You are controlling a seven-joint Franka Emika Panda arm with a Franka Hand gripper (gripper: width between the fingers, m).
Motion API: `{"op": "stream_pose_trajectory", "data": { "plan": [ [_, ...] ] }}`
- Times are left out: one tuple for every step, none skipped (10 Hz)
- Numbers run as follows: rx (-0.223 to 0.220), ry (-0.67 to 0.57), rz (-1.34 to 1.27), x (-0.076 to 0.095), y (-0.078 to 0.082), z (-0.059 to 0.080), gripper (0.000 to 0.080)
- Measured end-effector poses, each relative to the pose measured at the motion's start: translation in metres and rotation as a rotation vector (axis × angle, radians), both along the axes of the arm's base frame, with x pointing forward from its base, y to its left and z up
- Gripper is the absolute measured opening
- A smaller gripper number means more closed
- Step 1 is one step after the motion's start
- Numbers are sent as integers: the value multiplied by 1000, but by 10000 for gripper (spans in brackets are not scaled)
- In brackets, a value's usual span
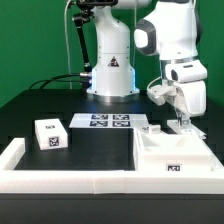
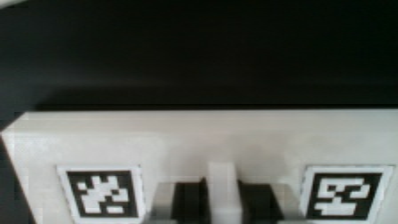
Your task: Assemble cabinet
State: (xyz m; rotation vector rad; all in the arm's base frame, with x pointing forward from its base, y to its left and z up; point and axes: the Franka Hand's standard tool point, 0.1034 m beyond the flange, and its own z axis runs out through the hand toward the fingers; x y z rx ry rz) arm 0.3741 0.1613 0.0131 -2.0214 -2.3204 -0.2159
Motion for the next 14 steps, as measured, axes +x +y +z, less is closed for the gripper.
{"op": "stream_pose_trajectory", "data": {
  "plan": [
    [0, 0, 0, 0, 0, 0, 68],
    [-2, -1, -14, 2, -1, 2, 68],
    [-9, -5, -37, 6, -4, 10, 68],
    [-25, -9, -50, 12, -10, 21, 68],
    [-37, -20, -65, 20, -19, 33, 68],
    [-48, -20, -84, 25, -29, 40, 68],
    [-58, -12, -111, 30, -42, 43, 68],
    [-60, -9, -134, 34, -50, 44, 68],
    [-60, -6, -134, 32, -49, 43, 68],
    [-60, -5, -133, 32, -49, 43, 68],
    [-60, -4, -135, 32, -50, 42, 68],
    [-56, 0, -174, 34, -48, 42, 68],
    [-49, 5, -229, 39, -43, 42, 68],
    [-48, 13, -278, 48, -38, 44, 68]
  ]
}}
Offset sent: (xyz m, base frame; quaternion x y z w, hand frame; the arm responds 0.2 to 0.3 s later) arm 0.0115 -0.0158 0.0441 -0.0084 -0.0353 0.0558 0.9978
